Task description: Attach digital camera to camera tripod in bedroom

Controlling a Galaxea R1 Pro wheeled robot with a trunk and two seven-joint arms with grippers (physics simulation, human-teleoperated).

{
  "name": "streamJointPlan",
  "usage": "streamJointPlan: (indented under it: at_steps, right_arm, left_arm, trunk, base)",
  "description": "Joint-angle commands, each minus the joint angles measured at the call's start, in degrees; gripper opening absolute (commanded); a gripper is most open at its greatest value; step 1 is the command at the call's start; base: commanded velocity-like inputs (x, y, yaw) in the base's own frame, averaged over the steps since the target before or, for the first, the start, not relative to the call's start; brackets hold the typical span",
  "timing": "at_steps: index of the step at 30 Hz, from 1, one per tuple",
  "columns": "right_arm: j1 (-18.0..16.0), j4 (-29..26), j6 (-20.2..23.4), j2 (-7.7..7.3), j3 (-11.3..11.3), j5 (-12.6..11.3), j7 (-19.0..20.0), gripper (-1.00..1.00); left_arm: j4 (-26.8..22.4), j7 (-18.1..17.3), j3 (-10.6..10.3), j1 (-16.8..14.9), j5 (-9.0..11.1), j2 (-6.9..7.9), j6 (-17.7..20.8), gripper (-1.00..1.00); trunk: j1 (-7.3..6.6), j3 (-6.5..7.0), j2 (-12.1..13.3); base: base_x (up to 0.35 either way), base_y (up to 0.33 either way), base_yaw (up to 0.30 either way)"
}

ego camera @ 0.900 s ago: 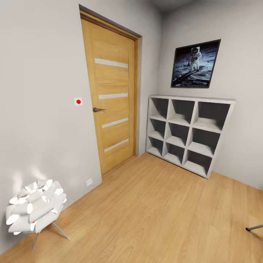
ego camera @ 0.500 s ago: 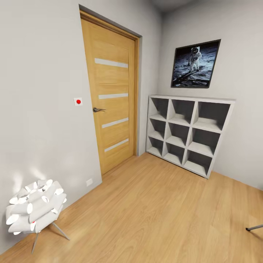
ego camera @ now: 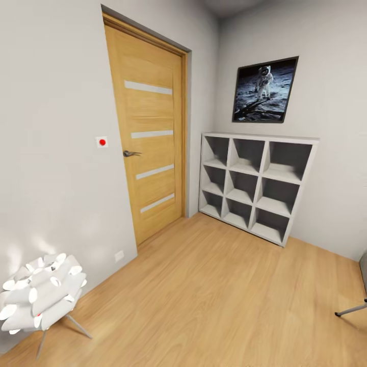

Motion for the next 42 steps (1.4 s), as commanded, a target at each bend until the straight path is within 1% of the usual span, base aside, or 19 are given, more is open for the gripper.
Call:
streamJointPlan:
  at_steps: [1,7,14,42]
  right_arm:
    - [0.0,0.0,-0.3,0.01,0.0,0.0,0.0,1.0]
    - [0.0,0.0,-2.0,0.1,0.0,0.0,0.1,1.0]
    - [0.0,0.0,-2.5,0.1,0.2,0.3,0.1,1.0]
    - [0.0,0.0,-2.7,0.1,0.3,0.6,0.8,1.0]
  left_arm:
    - [0.0,0.0,0.0,0.0,0.2,0.02,-0.1,1.0]
    - [-0.1,0.0,-0.3,0.0,0.0,0.51,-0.1,1.0]
    - [-0.2,0.0,-0.4,0.0,-0.1,1.06,-0.2,1.0]
    - [-0.2,0.0,-0.5,0.0,-0.1,1.2,-0.2,1.0]
  trunk:
    - [0.0,-0.04,0.0]
    - [0.0,-0.04,0.0]
    - [0.0,-0.04,0.0]
    - [0.0,-0.04,0.0]
  base:
    - [0.0,0.0,-0.269]
    - [0.0,0.0,-0.28]
    - [0.0,0.0,-0.288]
    - [0.0,0.0,-0.295]
